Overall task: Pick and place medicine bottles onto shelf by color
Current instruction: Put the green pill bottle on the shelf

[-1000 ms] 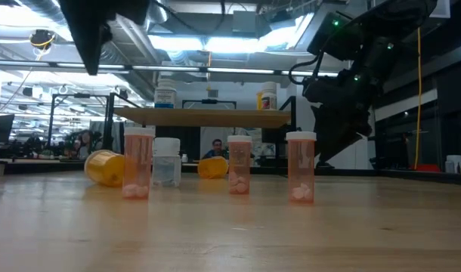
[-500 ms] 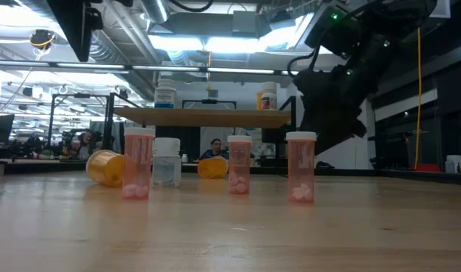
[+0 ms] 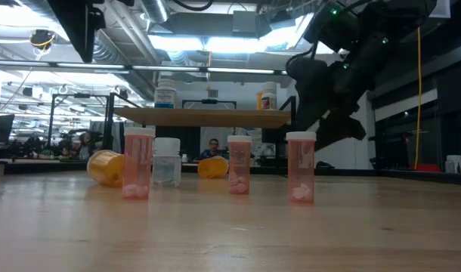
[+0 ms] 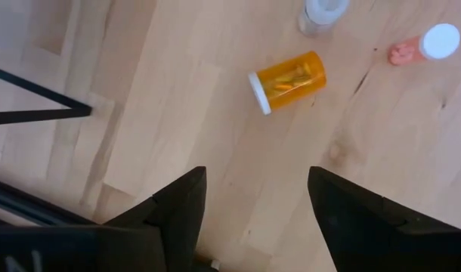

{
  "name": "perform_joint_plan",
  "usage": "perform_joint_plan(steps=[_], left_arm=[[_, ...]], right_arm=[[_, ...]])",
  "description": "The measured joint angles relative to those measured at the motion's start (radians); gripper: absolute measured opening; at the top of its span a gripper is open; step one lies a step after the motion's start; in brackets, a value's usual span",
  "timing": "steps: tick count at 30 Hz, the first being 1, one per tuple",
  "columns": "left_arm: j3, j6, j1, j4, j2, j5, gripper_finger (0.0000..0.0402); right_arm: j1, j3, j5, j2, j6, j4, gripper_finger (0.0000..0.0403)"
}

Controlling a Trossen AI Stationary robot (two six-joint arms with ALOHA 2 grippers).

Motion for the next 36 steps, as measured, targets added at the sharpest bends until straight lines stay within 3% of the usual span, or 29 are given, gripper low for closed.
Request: perform_joint_plan(steps=[4, 7, 10, 14, 19, 23, 28, 36], left_arm=[[0.0, 0.0, 0.0, -0.002, 0.0, 0.0, 0.0228], [0.0, 0.0, 0.0, -0.003, 0.0, -0.001, 0.0228], [-0.001, 0.001, 0.0, -0.003, 0.001, -0.001, 0.0228], [-0.001, 0.0, 0.0, -0.003, 0.001, -0.001, 0.0228], [-0.001, 0.001, 0.0, -0.003, 0.001, -0.002, 0.0228], [-0.001, 0.008, 0.0, -0.003, 0.001, -0.002, 0.0228], [-0.001, 0.053, 0.0, 0.0, 0.001, -0.008, 0.0228], [-0.001, 0.054, 0.0, 0.002, 0.001, -0.031, 0.0228]], right_arm=[[-0.005, 0.101, -0.187, -0.024, -0.022, -0.17, 0.0241], [0.025, 0.248, -0.2, -0.049, -0.03, -0.463, 0.0241], [0.084, 0.441, -0.124, -0.063, -0.02, -0.781, 0.0241], [0.228, 0.684, 0.003, -0.064, 0.109, -1.124, 0.0241], [0.46, 0.826, 0.137, -0.066, 0.488, -1.439, 0.0241], [0.622, 0.762, 0.099, -0.086, 0.777, -1.413, 0.0241], [0.735, 0.637, -0.027, -0.082, 1.05, -1.444, 0.0241], [0.854, 0.508, -0.157, -0.082, 1.249, -1.335, 0.0241]])
